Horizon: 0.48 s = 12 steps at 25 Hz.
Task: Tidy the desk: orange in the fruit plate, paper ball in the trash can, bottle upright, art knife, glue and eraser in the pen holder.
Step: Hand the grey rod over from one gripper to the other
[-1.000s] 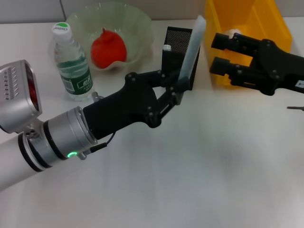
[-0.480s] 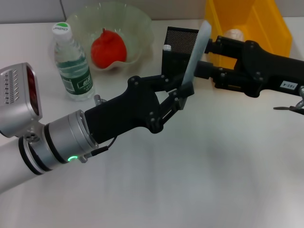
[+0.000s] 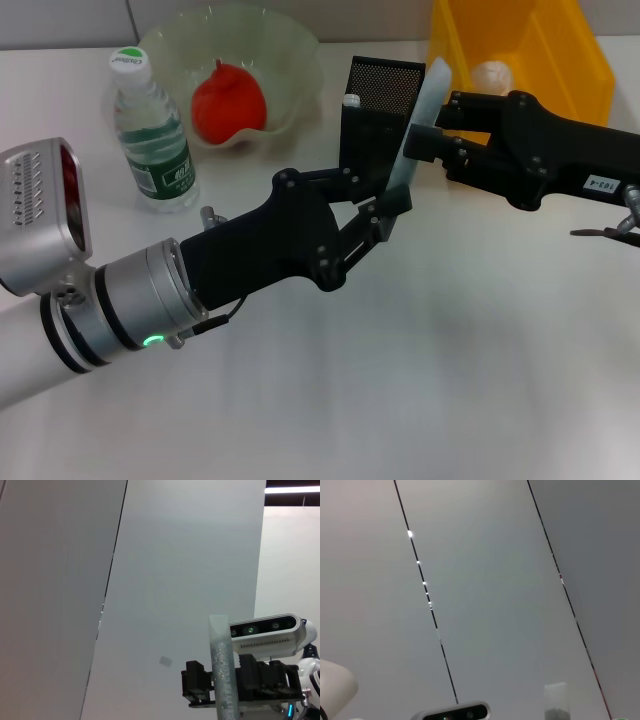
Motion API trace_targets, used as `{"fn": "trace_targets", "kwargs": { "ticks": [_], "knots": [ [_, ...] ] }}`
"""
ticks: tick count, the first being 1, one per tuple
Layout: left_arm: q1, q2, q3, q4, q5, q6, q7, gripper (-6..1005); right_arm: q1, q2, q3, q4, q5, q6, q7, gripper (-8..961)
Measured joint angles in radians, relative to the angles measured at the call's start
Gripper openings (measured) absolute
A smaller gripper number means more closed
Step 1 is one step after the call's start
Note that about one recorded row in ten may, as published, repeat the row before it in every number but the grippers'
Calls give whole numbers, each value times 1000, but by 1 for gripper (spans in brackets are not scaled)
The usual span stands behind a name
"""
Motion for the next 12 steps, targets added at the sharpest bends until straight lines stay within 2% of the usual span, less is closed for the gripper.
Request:
{"fn": "trace_targets", "kwargs": {
  "ticks": [6, 11, 12],
  "knots": [
    [-1, 0, 2, 0, 1, 0, 0, 289, 2, 4, -11, -2, 0, 0, 2, 383],
    [0, -2, 2, 0, 1, 0, 0, 296, 4, 5, -19, 0, 1, 1, 3, 346],
    [0, -2, 2, 0, 1, 1, 0, 298, 3, 5, -19, 0, 2, 2, 3, 255]
  ]
}}
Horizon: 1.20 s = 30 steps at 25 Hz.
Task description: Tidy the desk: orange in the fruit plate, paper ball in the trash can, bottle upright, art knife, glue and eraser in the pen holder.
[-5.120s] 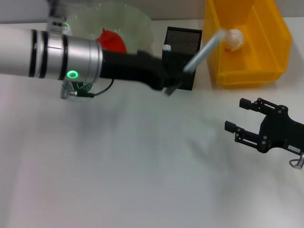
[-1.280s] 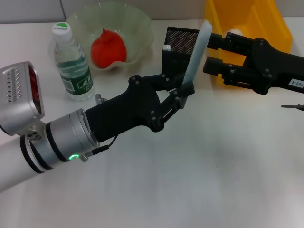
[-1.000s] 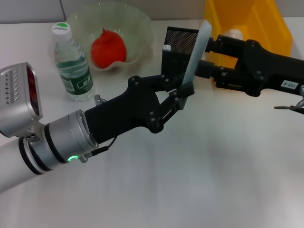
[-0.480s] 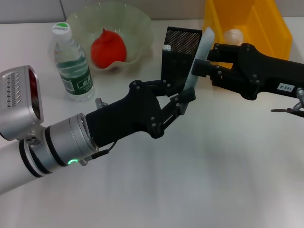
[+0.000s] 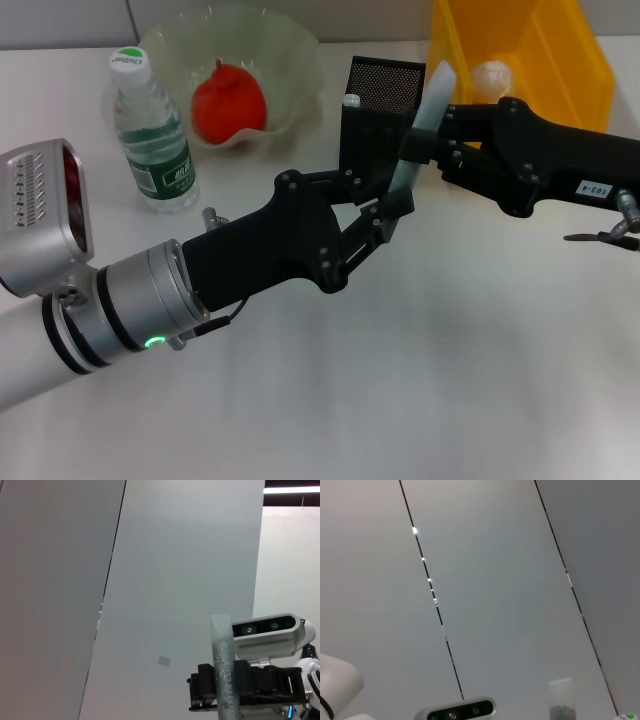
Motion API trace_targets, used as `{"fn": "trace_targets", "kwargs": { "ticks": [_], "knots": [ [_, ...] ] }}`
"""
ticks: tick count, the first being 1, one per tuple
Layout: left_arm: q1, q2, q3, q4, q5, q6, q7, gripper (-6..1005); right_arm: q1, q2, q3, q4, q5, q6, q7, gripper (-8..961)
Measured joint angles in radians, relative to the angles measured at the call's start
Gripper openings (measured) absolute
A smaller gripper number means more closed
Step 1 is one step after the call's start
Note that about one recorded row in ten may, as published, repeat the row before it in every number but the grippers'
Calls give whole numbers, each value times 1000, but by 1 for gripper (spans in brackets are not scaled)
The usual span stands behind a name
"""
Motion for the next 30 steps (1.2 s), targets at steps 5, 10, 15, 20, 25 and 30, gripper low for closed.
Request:
{"fn": "trace_targets", "kwargs": {
  "ticks": [5, 10, 15, 20, 25, 30],
  "knots": [
    [0, 0, 0, 0, 0, 0, 0, 305, 2, 0, -3, -2, 0, 1, 0, 158],
    [1, 1, 0, 0, 0, 0, 15, 313, 3, 0, -4, -3, 0, 12, 13, 152],
    [2, 0, 5, 0, -1, -2, 25, 320, 3, 0, -5, -3, 0, 19, 14, 149],
    [2, 0, -2, -2, 1, -4, 16, 328, 3, 0, -5, -3, -1, 24, 14, 148],
    [2, 1, -2, -5, 1, -5, 15, 335, 2, 0, -5, -3, -1, 24, 14, 147],
    [2, 2, -2, -4, 1, -5, 13, 502, 2, 0, -5, -3, -2, 24, 14, 142]
  ]
}}
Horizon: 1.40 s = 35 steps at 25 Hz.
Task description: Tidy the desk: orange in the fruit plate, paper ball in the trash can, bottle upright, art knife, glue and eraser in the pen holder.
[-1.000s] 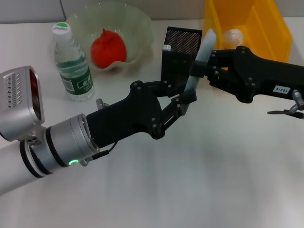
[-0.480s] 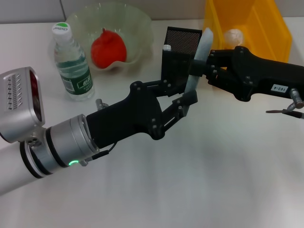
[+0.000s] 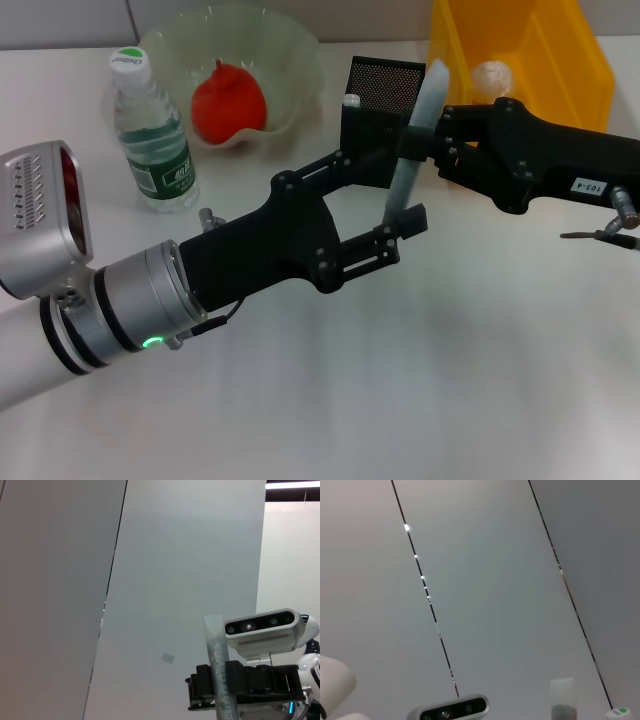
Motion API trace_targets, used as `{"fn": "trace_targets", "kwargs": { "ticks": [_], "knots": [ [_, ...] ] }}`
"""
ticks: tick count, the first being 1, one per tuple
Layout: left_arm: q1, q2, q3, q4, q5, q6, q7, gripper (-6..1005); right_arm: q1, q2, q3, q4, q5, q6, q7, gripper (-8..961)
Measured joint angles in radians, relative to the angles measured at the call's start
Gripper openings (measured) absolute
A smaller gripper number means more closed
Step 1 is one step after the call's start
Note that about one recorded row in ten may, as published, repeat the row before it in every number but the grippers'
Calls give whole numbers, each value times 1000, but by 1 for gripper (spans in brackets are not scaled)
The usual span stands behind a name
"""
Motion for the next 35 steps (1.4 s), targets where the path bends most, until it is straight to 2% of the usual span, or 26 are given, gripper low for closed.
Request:
{"fn": "trace_targets", "kwargs": {
  "ticks": [6, 10, 11, 12, 13, 15, 19, 21, 26, 35],
  "knots": [
    [-5, 0, 0, -4, 0, -3, -12, 745, 0, 0, 0, 0, 0, 0, 0, 140],
    [-4, 7, -5, -5, 0, -3, -17, 790, 0, -1, 0, 0, 0, 0, 0, 140],
    [-1, 22, -13, -7, 0, -2, -27, 801, 1, -5, 0, -2, 0, 0, 0, 140],
    [0, 31, -14, -9, 0, -2, -35, 801, 3, -8, 0, -8, 0, 1, 2, 140],
    [0, 31, -14, -9, 0, -2, -35, 801, 3, -8, 0, -8, 0, 1, 2, 140],
    [2, 56, -11, -25, 0, 0, -51, 801, 5, -10, 2, -35, 0, 7, 21, 140],
    [2, 73, -5, -54, 2, 3, -57, 801, 3, -16, 7, -94, 2, 31, 64, 140],
    [3, 91, -13, -97, 29, -3, -61, 801, 10, -26, 10, -117, 8, 52, 85, 140],
    [3, 96, -14, -145, 34, -35, -47, 800, 33, -31, 12, -154, 12, 115, 114, 140],
    [11, 98, -13, -170, 35, -130, -12, 800, 58, -27, 14, -192, 24, 232, 147, 140]
  ]
}}
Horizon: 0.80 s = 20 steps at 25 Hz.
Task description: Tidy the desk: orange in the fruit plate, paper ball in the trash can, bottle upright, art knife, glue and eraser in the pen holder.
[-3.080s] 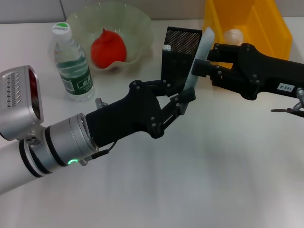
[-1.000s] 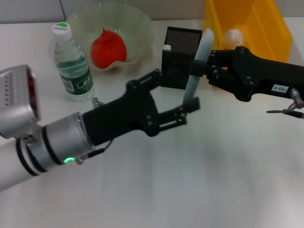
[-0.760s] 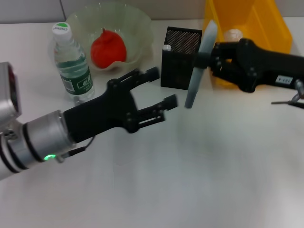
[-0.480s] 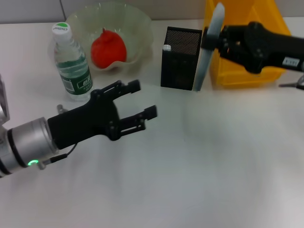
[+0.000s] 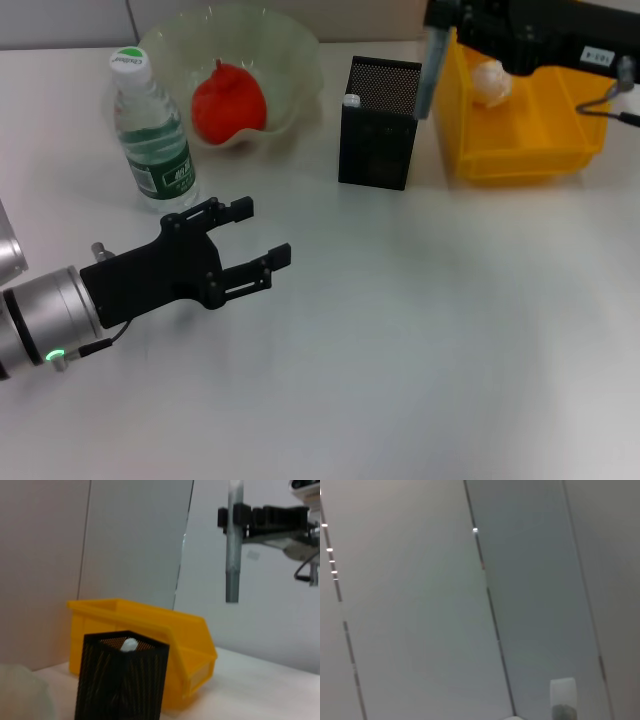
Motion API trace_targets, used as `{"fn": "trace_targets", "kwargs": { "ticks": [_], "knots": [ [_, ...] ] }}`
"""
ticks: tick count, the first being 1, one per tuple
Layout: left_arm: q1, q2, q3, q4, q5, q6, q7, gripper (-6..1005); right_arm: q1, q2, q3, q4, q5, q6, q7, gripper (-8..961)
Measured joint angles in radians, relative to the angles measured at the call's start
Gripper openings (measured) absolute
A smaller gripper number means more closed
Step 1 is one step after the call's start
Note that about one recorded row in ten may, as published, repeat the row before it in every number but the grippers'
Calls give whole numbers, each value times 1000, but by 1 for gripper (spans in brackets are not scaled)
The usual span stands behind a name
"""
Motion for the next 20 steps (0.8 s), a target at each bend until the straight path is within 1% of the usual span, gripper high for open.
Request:
{"fn": "trace_targets", "kwargs": {
  "ticks": [5, 6, 7, 8, 9, 10, 11, 12, 13, 14, 15, 16, 17, 18, 20],
  "knots": [
    [1, 0, -1, -4, 0, -13, 2, 800, 11, 4, -2, -5, 3, 79, 6, 139],
    [1, 1, -1, -4, 0, -13, 2, 800, 14, 9, -5, -5, 3, 112, 5, 139],
    [1, 1, -1, -4, 0, -13, 2, 800, 14, 9, -5, -5, 3, 112, 5, 139],
    [1, 1, -1, -4, 0, -13, 2, 800, 15, 13, -8, -7, 3, 130, 3, 139],
    [-1, 1, -1, -5, 0, -13, 2, 800, 18, 22, -10, -10, 3, 166, -5, 139],
    [-1, 1, -1, -5, 0, -13, 2, 800, 18, 22, -10, -10, 3, 166, -5, 139],
    [-3, 1, -1, -5, 0, -13, 2, 800, 24, 32, -12, -11, 3, 207, -13, 139],
    [-3, 1, -1, -5, 0, -13, 2, 799, 24, 32, -12, -11, 3, 207, -13, 139],
    [-5, 1, -1, -5, 0, -13, 2, 799, 27, 36, -13, -11, 2, 227, -20, 139],
    [-6, 1, -1, -5, 0, -13, 3, 799, 34, 47, -14, -9, -1, 265, -41, 139],
    [-6, 1, -1, -5, 0, -13, 3, 799, 34, 47, -14, -9, -1, 265, -41, 139],
    [-7, 0, -1, -5, 0, -13, 8, 799, 38, 61, -14, -4, -2, 303, -77, 139],
    [-7, 0, -1, -5, 0, -13, 8, 799, 38, 61, -14, -4, -2, 303, -77, 139],
    [-9, -1, -1, -5, 0, -13, 11, 799, 41, 67, -15, 1, -1, 321, -95, 139],
    [-9, -1, -1, -5, 0, -13, 11, 799, 51, 70, -15, 22, 0, 348, -122, 139]
  ]
}}
